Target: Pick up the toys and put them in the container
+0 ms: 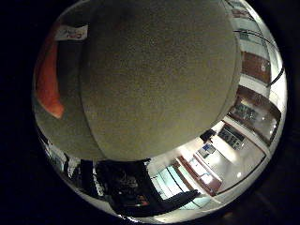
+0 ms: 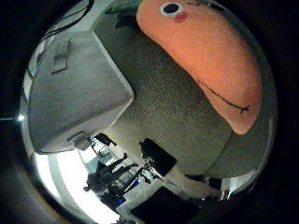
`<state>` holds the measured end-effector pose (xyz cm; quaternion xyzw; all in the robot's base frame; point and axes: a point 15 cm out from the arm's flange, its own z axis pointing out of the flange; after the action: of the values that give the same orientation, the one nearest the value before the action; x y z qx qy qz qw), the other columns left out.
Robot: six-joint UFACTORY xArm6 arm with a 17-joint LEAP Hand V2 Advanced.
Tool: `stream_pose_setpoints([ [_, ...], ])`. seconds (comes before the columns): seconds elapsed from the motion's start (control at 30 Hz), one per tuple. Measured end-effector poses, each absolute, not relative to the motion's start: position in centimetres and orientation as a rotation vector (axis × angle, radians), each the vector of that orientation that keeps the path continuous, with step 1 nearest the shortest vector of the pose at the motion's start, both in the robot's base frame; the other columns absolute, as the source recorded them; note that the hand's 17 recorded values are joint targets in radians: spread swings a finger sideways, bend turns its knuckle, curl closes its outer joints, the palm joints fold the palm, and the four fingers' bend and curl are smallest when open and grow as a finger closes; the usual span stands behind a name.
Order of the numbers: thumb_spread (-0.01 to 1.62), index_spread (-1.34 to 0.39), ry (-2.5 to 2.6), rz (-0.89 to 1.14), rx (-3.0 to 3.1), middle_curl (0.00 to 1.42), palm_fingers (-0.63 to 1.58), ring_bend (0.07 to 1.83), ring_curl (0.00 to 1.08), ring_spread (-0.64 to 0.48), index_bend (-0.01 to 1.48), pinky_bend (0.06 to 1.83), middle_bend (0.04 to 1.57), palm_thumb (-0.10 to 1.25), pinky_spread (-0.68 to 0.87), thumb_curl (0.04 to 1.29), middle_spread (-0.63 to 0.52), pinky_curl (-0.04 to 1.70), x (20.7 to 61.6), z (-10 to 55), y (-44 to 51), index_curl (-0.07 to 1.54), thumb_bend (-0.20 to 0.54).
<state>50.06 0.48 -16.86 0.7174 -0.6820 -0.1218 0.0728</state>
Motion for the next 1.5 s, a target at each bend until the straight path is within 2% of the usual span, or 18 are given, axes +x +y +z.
stream_pose_setpoints([
  [0.27, 1.04, -0.13, -2.013, -0.371, 2.122, 0.37, 0.39, 0.45, 0.28, 0.12, 0.16, 0.51, 0.32, 0.5, 0.34, 0.3, 0.08, 0.04, 50.6, -17.6, 0.3, 0.3, -0.023],
  [0.43, 1.04, -0.22, -1.991, -0.374, 2.115, 0.42, 0.65, 0.63, 0.32, -0.04, 0.18, 0.64, 0.44, 0.55, 0.13, 0.31, -0.06, 0.0, 50.6, -17.9, -0.1, 0.3, -0.016],
  [0.53, 1.04, -0.31, -1.989, -0.366, 2.123, 0.47, 0.87, 0.76, 0.37, -0.15, 0.19, 0.8, 0.51, 0.61, -0.04, 0.32, -0.15, 0.0, 50.9, -17.4, -0.2, 0.32, -0.01],
  [0.57, 1.04, -0.36, -1.986, -0.361, 2.126, 0.48, 1.08, 0.81, 0.39, -0.2, 0.2, 0.95, 0.53, 0.66, -0.16, 0.33, -0.2, 0.03, 51.1, -17.2, -0.4, 0.33, -0.005],
  [0.63, 1.02, -0.42, -1.98, -0.344, 2.137, 0.54, 1.31, 0.9, 0.44, -0.23, 0.31, 1.11, 0.63, 0.74, -0.31, 0.34, -0.24, 0.11, 51.4, -16.8, -0.8, 0.4, -0.003],
  [0.7, 0.99, -0.44, -1.993, -0.308, 2.153, 0.57, 1.34, 0.97, 0.47, -0.22, 0.42, 1.19, 0.72, 0.82, -0.37, 0.36, -0.25, 0.17, 52.6, -15.7, -1.3, 0.47, -0.001],
  [0.8, 0.93, -0.42, -2.056, -0.23, 2.175, 0.63, 1.36, 1.09, 0.52, -0.21, 0.65, 1.25, 0.91, 0.92, -0.35, 0.42, -0.23, 0.26, 54.8, -12.9, -3.5, 0.58, -0.011],
  [1.0, 0.81, -0.33, -2.074, -0.148, 2.235, 0.67, 1.29, 1.27, 0.57, -0.2, 0.93, 1.38, 1.1, 1.02, -0.25, 0.55, -0.17, 0.38, 55.2, -6.8, -5.9, 0.71, -0.013],
  [1.27, 0.61, -0.27, -2.08, -0.053, 2.308, 0.7, 1.2, 1.36, 0.59, -0.19, 1.04, 1.46, 1.23, 1.06, -0.2, 0.7, -0.13, 0.5, 55.6, 2.3, -7.4, 0.75, -0.021],
  [1.4, 0.57, -0.26, -1.991, -0.141, 2.318, 0.7, 1.18, 1.38, 0.6, -0.19, 1.06, 1.46, 1.25, 1.05, -0.2, 0.75, -0.13, 0.53, 53.7, 6.1, -5.6, 0.75, -0.02],
  [1.5, 0.55, -0.26, -1.945, -0.126, 2.362, 0.7, 1.18, 1.38, 0.6, -0.19, 1.06, 1.45, 1.26, 1.04, -0.2, 0.78, -0.13, 0.56, 53.4, 10.7, -3.7, 0.76, -0.023],
])
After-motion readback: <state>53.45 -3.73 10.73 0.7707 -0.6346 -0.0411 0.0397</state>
